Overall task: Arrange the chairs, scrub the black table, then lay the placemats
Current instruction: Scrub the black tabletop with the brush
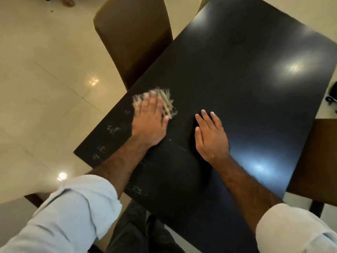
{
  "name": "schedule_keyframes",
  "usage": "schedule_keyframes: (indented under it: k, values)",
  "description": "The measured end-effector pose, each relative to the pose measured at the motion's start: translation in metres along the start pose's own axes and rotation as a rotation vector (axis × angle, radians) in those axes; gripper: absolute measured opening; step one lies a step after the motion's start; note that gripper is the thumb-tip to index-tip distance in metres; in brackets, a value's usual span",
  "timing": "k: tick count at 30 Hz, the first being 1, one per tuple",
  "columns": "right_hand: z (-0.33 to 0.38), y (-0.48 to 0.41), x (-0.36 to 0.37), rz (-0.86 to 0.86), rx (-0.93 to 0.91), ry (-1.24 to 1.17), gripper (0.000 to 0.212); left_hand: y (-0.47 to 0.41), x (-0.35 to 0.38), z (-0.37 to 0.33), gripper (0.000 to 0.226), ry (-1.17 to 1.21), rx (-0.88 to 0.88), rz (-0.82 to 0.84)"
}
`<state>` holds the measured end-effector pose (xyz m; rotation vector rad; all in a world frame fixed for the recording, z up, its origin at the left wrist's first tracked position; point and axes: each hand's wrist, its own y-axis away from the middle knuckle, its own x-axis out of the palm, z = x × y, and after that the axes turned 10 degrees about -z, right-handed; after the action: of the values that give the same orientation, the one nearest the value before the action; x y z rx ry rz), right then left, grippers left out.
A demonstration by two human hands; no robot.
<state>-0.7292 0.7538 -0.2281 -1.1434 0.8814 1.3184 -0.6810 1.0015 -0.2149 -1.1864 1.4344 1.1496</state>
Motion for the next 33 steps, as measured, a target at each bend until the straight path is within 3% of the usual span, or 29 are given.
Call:
schedule_keyframes:
  k: [5, 8, 11, 15, 17, 21, 25, 28, 33]
  values:
    - [-0.004, 0.040, 0.002, -0.050, 0.055, 0.000, 0.063, 0.108, 0.013, -0.053, 0.079, 0.045, 0.298, 0.097]
    - [0.000, 0.046, 0.000, -0.035, 0.076, -0.021, 0.064, 0.136, 0.010, -0.010, 0.079, 0.027, 0.219, 0.118]
    - [0.004, 0.046, 0.000, -0.043, 0.087, -0.023, 0.065, 0.108, 0.002, 0.045, 0.080, -0.034, 0.048, 0.084]
    - [0.003, 0.050, 0.000, -0.055, 0.102, -0.064, 0.065, 0.047, -0.003, 0.038, 0.081, -0.002, -0.106, 0.035]
    - [0.001, 0.052, 0.000, -0.057, 0.097, -0.107, 0.067, 0.037, 0.003, 0.004, 0.082, 0.005, -0.064, 0.008]
    - [-0.005, 0.053, -0.002, -0.100, 0.096, -0.188, 0.066, 0.084, 0.016, -0.061, 0.081, 0.015, 0.189, 0.061]
    - [-0.003, 0.052, -0.006, -0.093, 0.105, -0.214, 0.066, 0.171, 0.020, -0.047, 0.079, 0.034, 0.303, 0.132]
    - [0.000, 0.051, -0.008, -0.080, 0.110, -0.204, 0.066, 0.201, 0.017, 0.000, 0.078, -0.016, 0.268, 0.147]
    - [0.001, 0.050, -0.007, -0.075, 0.088, -0.175, 0.068, 0.139, 0.009, 0.038, 0.079, -0.017, 0.060, 0.073]
